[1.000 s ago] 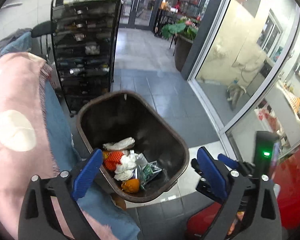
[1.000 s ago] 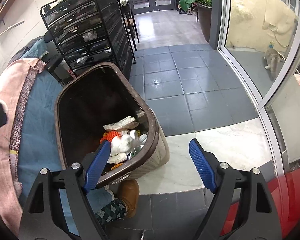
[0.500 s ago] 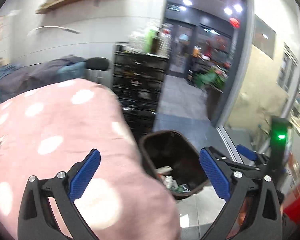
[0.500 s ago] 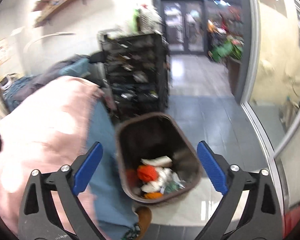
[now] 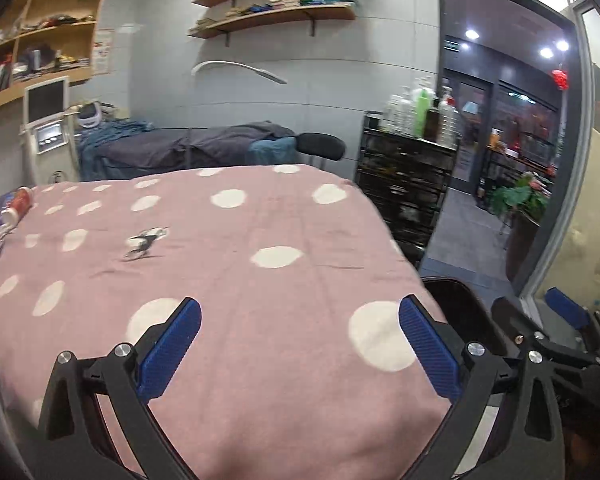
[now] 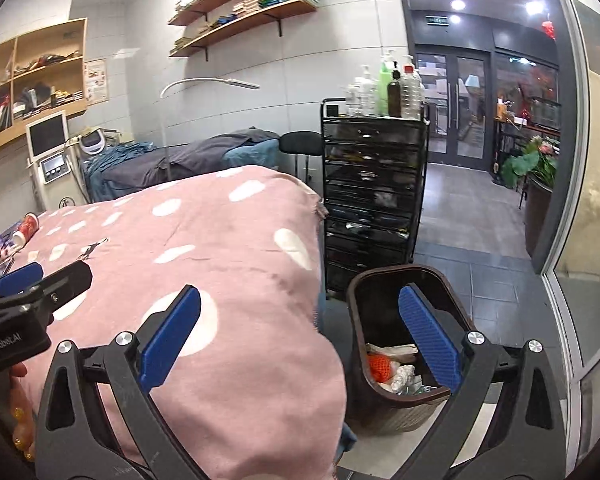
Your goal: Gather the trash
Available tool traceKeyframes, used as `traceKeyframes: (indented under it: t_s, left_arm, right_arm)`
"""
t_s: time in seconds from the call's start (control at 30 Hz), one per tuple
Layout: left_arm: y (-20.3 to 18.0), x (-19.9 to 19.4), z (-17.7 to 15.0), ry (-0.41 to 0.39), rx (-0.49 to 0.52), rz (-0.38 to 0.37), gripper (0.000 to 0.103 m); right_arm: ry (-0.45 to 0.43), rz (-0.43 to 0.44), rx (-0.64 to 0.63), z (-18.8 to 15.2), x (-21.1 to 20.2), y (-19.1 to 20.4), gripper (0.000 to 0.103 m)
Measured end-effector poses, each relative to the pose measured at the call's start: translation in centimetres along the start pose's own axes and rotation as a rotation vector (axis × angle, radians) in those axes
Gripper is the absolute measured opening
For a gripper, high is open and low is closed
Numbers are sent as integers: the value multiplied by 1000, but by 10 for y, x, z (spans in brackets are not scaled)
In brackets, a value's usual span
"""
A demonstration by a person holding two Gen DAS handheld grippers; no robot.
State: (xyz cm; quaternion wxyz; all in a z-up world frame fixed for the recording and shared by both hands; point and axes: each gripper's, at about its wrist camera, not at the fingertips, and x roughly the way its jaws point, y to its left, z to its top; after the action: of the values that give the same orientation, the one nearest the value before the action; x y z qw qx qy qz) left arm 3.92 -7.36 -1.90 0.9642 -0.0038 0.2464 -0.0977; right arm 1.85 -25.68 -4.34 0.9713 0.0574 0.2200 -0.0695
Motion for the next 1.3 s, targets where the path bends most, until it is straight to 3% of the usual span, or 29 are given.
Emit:
traceKeyframes:
  t_s: [0.27,0.53,1.3]
  left_arm:
    - [21,-19,-13,-24,-49,29,98]
    - [19,-22,-14,-29,-44,26,98]
    - [20,-27,-14,-26,-42,41,98]
  right_arm:
    - [-60,-9,-17,-2,-17,11,98]
    - [-71,-48,-27,-1,-20,10,98]
    - [-76,-58,-25,0,-21,5,98]
